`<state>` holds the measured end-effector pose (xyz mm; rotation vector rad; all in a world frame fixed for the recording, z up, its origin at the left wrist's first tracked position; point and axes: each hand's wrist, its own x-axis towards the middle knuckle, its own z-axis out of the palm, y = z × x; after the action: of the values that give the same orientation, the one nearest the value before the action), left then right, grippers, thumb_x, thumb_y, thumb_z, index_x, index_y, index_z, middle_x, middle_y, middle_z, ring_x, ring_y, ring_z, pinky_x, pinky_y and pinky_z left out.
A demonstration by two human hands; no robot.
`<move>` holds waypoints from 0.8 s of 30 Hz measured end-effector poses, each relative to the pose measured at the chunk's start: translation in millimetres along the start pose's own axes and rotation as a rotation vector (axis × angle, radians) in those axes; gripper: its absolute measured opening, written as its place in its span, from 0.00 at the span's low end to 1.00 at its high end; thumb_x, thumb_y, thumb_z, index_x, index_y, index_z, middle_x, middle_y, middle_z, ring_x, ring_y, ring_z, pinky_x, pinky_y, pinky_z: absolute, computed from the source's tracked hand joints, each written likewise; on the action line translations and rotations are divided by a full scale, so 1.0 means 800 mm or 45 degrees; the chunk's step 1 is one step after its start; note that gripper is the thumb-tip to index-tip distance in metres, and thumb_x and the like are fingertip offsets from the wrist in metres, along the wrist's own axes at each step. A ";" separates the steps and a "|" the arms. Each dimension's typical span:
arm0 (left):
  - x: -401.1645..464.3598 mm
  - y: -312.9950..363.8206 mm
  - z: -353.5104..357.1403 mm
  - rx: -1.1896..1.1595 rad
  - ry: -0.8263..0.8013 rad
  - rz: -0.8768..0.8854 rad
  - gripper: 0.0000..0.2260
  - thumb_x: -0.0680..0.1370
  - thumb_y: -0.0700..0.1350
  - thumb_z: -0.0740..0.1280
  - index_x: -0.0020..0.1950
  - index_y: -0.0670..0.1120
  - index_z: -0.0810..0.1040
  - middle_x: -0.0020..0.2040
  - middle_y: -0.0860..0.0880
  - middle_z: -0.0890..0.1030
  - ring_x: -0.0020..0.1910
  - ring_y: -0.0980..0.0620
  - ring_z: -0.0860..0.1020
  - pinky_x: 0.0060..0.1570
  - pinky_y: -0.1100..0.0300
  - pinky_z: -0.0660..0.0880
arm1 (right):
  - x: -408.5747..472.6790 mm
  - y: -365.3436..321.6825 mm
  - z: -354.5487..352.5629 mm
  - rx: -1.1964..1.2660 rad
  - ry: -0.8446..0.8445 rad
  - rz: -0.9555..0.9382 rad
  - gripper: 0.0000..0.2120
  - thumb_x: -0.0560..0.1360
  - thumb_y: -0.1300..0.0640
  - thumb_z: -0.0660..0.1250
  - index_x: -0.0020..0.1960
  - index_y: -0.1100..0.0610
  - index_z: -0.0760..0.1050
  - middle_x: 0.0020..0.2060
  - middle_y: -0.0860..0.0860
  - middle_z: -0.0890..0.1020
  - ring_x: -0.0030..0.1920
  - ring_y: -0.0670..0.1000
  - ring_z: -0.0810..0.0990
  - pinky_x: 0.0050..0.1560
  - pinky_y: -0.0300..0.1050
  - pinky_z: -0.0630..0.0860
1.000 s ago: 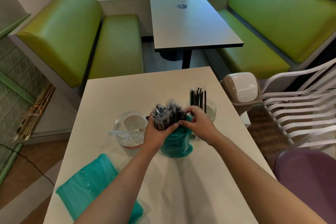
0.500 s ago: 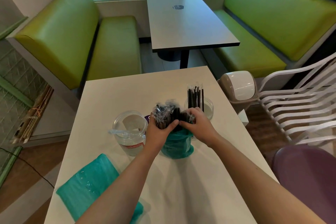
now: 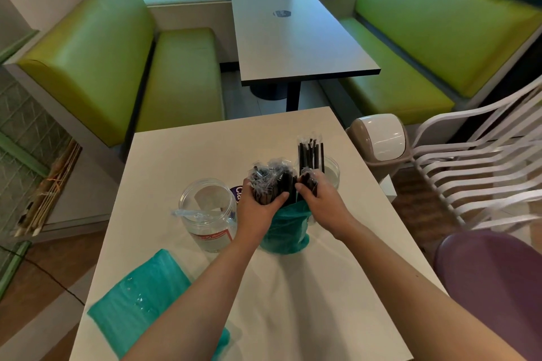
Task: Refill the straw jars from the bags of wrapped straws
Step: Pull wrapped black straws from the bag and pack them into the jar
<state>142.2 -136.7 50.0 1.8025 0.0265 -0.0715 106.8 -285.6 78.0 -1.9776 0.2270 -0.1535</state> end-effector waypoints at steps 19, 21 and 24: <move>0.006 0.002 0.006 -0.003 -0.011 0.008 0.32 0.66 0.49 0.80 0.64 0.54 0.68 0.56 0.55 0.76 0.59 0.53 0.75 0.62 0.55 0.73 | 0.002 -0.010 0.001 0.017 0.018 0.059 0.14 0.80 0.52 0.63 0.65 0.53 0.71 0.57 0.49 0.80 0.58 0.47 0.77 0.61 0.47 0.75; 0.006 0.004 0.007 -0.014 -0.016 0.007 0.31 0.67 0.49 0.80 0.64 0.54 0.67 0.57 0.55 0.76 0.59 0.54 0.75 0.62 0.56 0.73 | 0.005 -0.013 -0.001 -0.017 0.011 0.042 0.16 0.80 0.51 0.63 0.66 0.54 0.72 0.58 0.49 0.80 0.59 0.47 0.77 0.61 0.46 0.75; 0.006 0.006 0.005 -0.027 -0.021 0.010 0.31 0.67 0.49 0.80 0.62 0.57 0.66 0.56 0.56 0.76 0.57 0.55 0.74 0.59 0.59 0.72 | 0.006 -0.018 -0.004 0.022 0.004 0.020 0.10 0.80 0.53 0.65 0.60 0.52 0.75 0.52 0.48 0.82 0.54 0.45 0.79 0.57 0.45 0.78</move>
<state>146.8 -142.2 53.8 1.7804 0.0083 -0.0797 112.5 -283.9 92.4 -1.9582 0.2428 -0.1480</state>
